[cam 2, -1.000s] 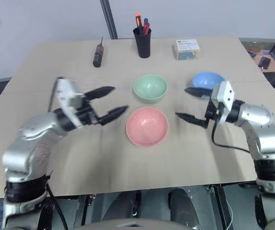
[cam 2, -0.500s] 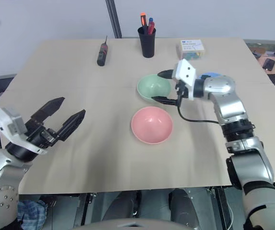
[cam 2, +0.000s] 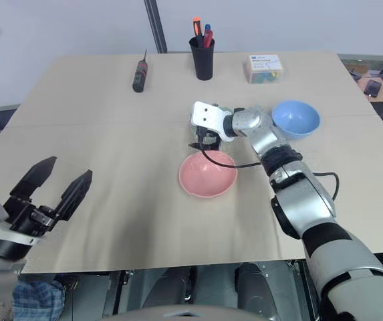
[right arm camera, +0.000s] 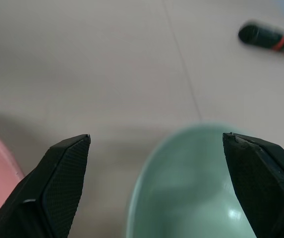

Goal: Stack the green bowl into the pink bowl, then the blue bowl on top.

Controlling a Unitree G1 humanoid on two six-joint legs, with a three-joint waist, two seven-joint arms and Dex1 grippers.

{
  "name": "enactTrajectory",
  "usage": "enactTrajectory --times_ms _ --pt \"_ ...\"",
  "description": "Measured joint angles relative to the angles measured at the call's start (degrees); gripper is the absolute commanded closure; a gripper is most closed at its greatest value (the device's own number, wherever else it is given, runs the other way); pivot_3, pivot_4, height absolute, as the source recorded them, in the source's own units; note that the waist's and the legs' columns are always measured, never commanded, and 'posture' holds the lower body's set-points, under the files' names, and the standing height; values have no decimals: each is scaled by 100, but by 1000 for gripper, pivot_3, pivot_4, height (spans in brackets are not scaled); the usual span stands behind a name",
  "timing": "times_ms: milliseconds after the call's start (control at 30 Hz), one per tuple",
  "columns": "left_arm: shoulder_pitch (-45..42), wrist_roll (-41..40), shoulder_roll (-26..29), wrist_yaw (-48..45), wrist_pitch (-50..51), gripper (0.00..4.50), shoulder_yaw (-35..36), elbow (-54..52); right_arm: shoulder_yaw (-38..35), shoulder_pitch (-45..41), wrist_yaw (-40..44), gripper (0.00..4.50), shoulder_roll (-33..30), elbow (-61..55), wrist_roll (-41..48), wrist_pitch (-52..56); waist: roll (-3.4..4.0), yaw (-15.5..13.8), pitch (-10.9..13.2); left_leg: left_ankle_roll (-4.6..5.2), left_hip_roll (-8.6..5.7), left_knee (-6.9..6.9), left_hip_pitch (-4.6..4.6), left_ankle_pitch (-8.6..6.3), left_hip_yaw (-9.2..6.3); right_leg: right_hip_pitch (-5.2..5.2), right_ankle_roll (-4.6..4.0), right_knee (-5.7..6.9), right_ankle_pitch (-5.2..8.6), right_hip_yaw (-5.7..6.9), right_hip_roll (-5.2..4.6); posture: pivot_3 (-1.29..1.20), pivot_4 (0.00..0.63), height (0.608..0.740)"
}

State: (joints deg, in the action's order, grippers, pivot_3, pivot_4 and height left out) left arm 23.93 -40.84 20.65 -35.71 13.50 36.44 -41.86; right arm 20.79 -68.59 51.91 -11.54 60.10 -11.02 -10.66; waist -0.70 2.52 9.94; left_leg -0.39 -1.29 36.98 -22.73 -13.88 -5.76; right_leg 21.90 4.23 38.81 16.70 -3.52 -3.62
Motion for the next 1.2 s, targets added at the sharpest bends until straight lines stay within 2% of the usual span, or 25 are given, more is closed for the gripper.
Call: enactTrajectory --times_ms 33,133,167,200,233,300,500,700,800,867,967,1033,1200 --pt "6 0 1 12 -23 0 -18 0 -1 -43 -82 1142 13 122 -58 26 1 1 0 0 0 0 0 0 0 0 0 0 0 0 0 0 150 740" --pt "32 1 20 46 -43 0 -68 0 -1 -136 -151 2179 31 328 -165 39 1 7 1 0 -1 -1 0 0 3 1 0 -1 0 -3 1 0 150 740" --pt "79 2 48 42 -46 0 -103 0 -3 -181 -214 2725 33 415 -214 42 1 9 1 0 -1 -3 0 0 4 2 0 -1 0 -4 1 0 150 740" --pt "103 2 51 39 -47 0 -107 0 -4 -199 -241 3089 34 448 -230 42 1 11 1 0 -1 -4 0 0 5 3 0 -1 0 -5 0 0 150 740" --pt "135 2 77 29 -47 0 -110 0 -10 -220 -266 3697 34 513 -259 42 1 10 1 0 -1 -7 0 0 5 4 0 -2 0 -5 1 0 150 740" --pt "175 -4 159 0 -35 0 -120 0 -16 -220 -277 4367 36 544 -275 42 2 10 1 0 0 -8 0 0 4 5 -1 -1 0 -5 2 0 150 740" --pt "182 -108 512 -177 9 0 -273 7 -75 -231 -316 4460 25 623 -334 40 12 11 8 0 0 -12 0 0 7 9 -1 -1 0 -8 3 0 150 740" --pt "95 -109 593 -209 9 0 -360 20 -160 -232 -321 4460 -50 617 -329 33 17 14 11 0 0 -16 -1 0 11 14 -1 -1 0 -12 3 0 150 740" --pt "49 -109 628 -284 8 0 -463 38 -208 -232 -139 4460 -188 517 -277 -1 19 13 14 0 0 -17 -1 0 13 14 0 -1 0 -14 3 0 150 740" --pt "-9 -110 689 -346 9 0 -532 113 -299 -219 299 4460 -408 100 -110 -24 26 4 27 0 0 -16 -8 0 13 20 0 -1 0 -14 2 0 150 740" --pt "-124 -109 826 -521 7 0 -568 298 -444 34 1457 4460 -999 -1371 473 99 26 -16 27 0 4 -22 -14 0 4 19 0 -8 1 -5 2 0 150 740" --pt "-312 -108 1047 -753 7 0 -622 546 -514 626 2470 4460 -1639 -3158 1105 979 25 -45 26 1 13 -27 -15 0 -3 13 1 -26 0 3 -3 0 150 740" --pt "-800 -104 1423 -1138 12 0 -712 1145 -481 1698 3408 4460 -2615 -6034 2074 2896 28 0 28 1 16 -30 -13 0 0 13 1 -25 0 2 -5 0 150 740"
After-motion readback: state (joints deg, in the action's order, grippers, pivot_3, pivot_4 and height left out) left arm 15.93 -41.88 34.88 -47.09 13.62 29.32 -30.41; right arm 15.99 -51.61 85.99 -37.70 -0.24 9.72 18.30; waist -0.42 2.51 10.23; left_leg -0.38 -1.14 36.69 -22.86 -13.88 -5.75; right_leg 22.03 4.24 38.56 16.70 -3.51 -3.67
